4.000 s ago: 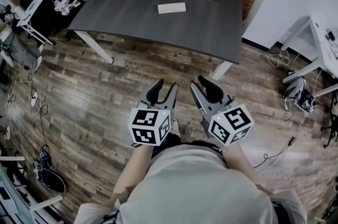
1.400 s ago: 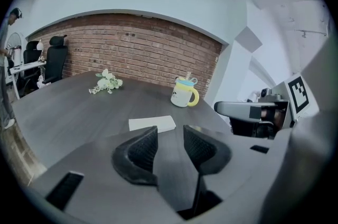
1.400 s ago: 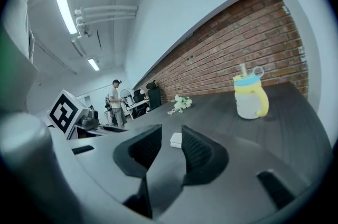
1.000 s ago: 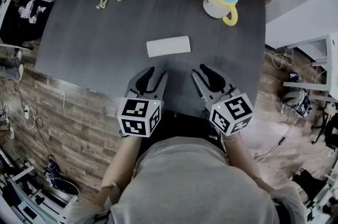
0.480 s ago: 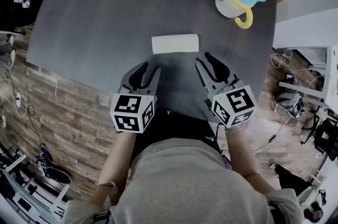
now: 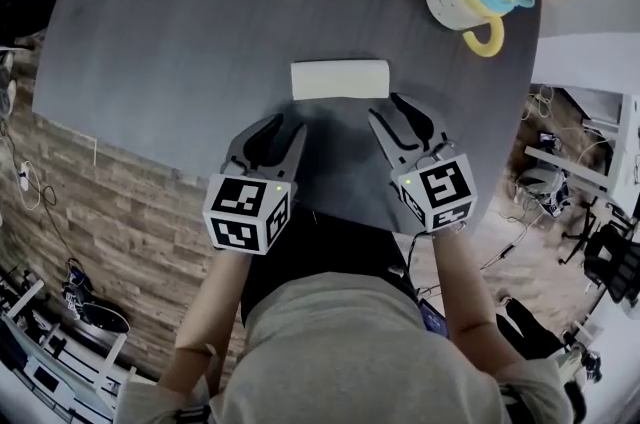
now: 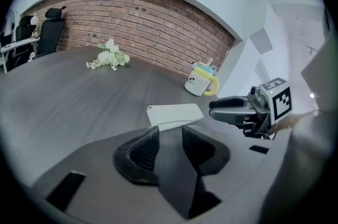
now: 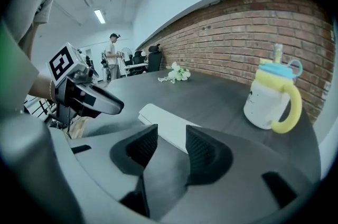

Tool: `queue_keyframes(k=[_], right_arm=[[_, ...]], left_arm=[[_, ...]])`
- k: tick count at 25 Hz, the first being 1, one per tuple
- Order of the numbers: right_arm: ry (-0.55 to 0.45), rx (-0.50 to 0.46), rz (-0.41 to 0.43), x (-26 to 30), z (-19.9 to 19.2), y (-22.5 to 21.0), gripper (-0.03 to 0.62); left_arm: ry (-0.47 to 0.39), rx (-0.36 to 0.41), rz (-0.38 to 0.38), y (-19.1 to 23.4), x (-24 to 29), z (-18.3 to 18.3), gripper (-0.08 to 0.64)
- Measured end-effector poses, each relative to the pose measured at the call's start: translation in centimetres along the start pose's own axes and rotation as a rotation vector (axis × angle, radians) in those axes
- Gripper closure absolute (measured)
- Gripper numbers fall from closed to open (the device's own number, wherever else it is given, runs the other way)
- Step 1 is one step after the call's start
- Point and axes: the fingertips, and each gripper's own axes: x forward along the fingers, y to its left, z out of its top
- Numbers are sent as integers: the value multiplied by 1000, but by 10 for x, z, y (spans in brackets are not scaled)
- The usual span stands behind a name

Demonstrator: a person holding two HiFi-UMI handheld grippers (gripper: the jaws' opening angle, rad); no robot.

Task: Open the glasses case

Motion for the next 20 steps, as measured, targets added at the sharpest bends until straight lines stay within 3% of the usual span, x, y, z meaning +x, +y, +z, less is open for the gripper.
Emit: queue_keyframes(k=[7, 10, 15, 20], right_arm=[[52, -54, -28, 20, -11, -10, 395], [67, -142, -35, 28, -11, -9, 339], [126, -321, -55, 37, -17, -10, 311], [125, -351, -63, 44, -17, -15, 311]], left_arm=[[15, 8, -40, 1, 11, 1, 410], [29, 13, -56, -3, 15, -2, 410], [39, -5, -66, -5, 18, -5, 410], [35, -7, -75, -5, 20, -4, 410]])
